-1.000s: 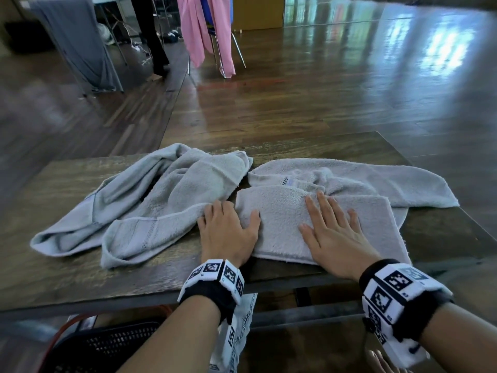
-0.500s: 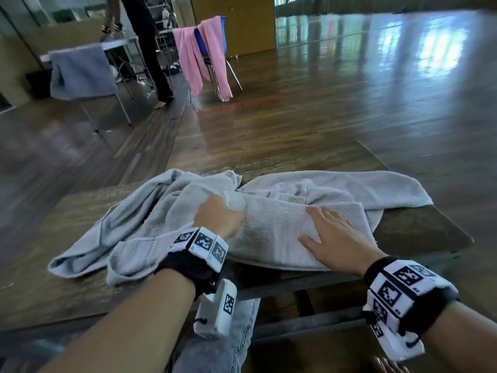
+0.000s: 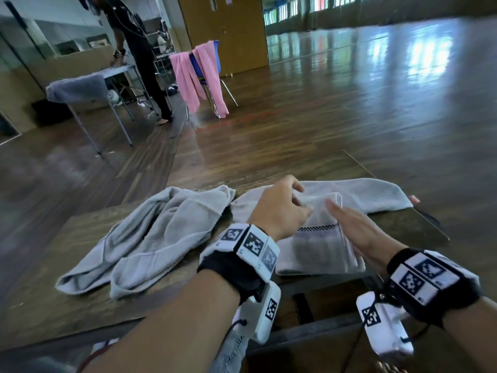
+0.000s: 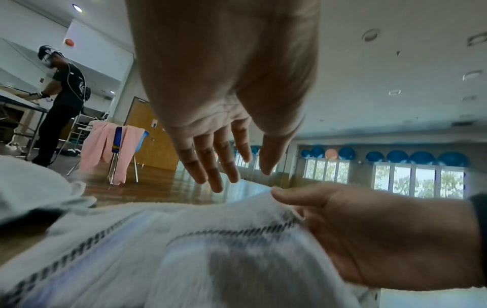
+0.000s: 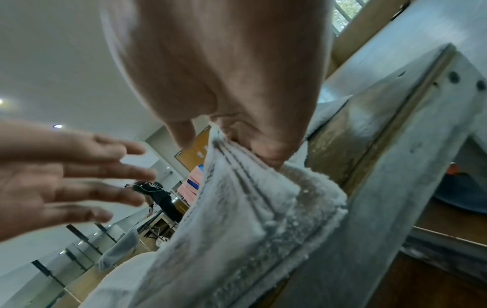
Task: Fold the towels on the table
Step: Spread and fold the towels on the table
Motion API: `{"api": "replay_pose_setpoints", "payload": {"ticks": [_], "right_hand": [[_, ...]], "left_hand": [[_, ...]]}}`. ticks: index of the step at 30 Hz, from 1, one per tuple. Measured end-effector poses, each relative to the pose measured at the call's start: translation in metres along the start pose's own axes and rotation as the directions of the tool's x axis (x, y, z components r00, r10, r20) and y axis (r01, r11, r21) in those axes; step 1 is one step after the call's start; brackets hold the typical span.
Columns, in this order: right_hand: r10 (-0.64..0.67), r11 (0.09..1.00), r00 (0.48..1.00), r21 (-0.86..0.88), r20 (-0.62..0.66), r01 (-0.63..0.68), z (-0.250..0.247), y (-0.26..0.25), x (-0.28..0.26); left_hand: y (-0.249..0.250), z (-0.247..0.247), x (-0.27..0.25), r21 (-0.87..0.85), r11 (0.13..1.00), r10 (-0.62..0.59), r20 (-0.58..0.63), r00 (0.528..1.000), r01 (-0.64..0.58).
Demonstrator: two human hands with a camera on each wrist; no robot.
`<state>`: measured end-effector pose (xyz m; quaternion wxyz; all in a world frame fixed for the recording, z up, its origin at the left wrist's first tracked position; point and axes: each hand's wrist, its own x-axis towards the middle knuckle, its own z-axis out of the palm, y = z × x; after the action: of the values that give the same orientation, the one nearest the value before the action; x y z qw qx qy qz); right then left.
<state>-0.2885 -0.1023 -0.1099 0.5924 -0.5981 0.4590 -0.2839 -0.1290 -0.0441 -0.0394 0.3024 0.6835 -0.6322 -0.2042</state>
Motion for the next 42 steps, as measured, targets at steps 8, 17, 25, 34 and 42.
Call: {"api": "replay_pose_setpoints", "payload": {"ticks": [8, 17, 25, 34, 42], "right_hand": [[0.113, 0.976, 0.966, -0.156, -0.234, -0.152, -0.026, 0.016, 0.005], [-0.057, 0.872, 0.971, -0.486, -0.233, -0.065, -0.043, 0.014, 0.006], [0.067, 0.901, 0.975, -0.408, -0.212, -0.150, -0.038, 0.023, 0.007], [0.057, 0.816, 0.967, -0.547, -0.246, -0.188, -0.042, 0.022, 0.007], [-0.202, 0.586, 0.933, -0.800, -0.299, -0.129, -0.026, 0.026, 0.003]], "left_hand": [[-0.029, 0.044, -0.016, 0.161, 0.987, -0.025, 0.276, 0.961, -0.021], [-0.034, 0.077, -0.025, 0.316, 0.944, 0.029, 0.193, 0.981, -0.090], [-0.026, 0.079, -0.025, -0.020, 0.997, 0.078, 0.004, 0.997, -0.078], [-0.024, 0.102, -0.024, 0.056, 0.992, 0.110, 0.078, 0.991, -0.115], [-0.044, 0.092, 0.006, 0.249, 0.968, 0.084, -0.146, 0.986, -0.046]]}}
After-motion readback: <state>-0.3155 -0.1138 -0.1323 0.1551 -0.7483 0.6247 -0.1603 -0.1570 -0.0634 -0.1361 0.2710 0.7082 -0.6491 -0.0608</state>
